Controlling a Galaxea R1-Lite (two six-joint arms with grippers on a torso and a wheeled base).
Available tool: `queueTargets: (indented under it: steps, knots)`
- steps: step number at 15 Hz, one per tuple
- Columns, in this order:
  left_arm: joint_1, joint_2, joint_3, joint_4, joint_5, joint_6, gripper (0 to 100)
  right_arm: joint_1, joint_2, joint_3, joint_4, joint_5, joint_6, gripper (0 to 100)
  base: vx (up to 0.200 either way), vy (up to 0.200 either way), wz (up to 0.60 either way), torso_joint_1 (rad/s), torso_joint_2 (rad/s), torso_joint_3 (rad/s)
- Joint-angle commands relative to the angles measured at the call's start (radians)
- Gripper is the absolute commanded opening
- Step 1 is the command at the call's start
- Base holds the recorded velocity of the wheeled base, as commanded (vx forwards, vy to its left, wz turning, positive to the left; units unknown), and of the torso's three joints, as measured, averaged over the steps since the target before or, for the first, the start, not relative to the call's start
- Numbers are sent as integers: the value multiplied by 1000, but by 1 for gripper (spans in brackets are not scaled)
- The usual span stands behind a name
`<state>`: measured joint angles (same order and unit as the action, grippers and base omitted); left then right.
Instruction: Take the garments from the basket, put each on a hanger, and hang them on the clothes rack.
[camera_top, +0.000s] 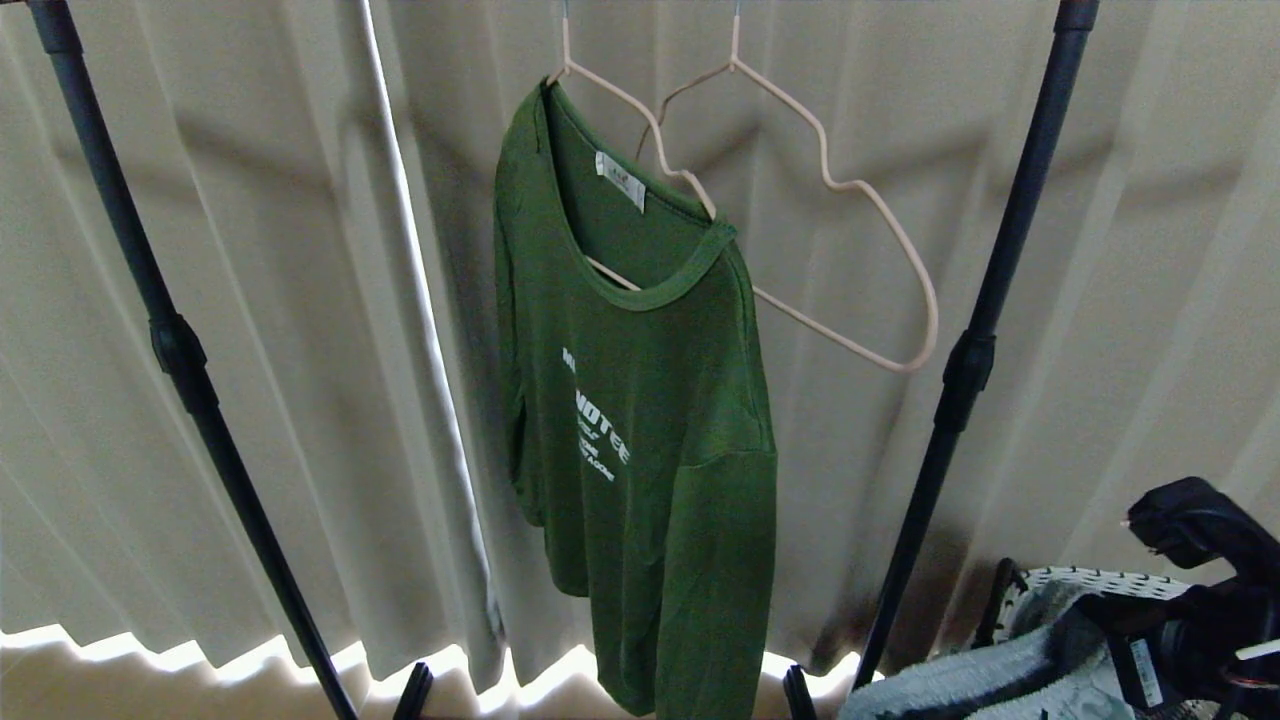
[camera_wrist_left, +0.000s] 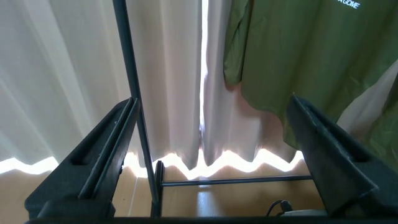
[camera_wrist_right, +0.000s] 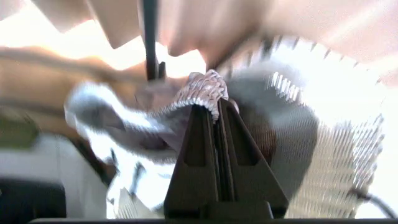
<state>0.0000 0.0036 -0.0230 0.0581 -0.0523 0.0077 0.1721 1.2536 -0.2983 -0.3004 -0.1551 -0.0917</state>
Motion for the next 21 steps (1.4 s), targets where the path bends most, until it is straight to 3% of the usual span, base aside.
queueTargets:
  steps: [1, 9, 11, 14, 17, 21]
  knots:
    - [0, -1, 0, 0, 0, 0, 100, 55, -198, -25, -3, 0, -3, 0, -200, 0, 0, 2, 7, 2]
    - [0, -1, 0, 0, 0, 0, 100, 58, -227, -47, 1, 8, -17, 0, -200, 0, 0, 1, 3, 1]
    - [0, -1, 0, 0, 0, 0, 100, 64, -226, -47, 1, 49, -23, 0, -200, 0, 0, -2, 2, 0]
    - [0, -1, 0, 0, 0, 0, 100, 64, -221, -48, 0, 51, -23, 0, -200, 0, 0, 5, 2, 4]
    - [0, -1, 0, 0, -1, 2, 100, 69, -201, -71, 0, 60, -23, 0, 0, 0, 0, 0, 0, 0]
    - [0, -1, 0, 0, -3, 5, 100, 73, -155, -117, -2, 140, -23, 0, 0, 0, 0, 0, 0, 0]
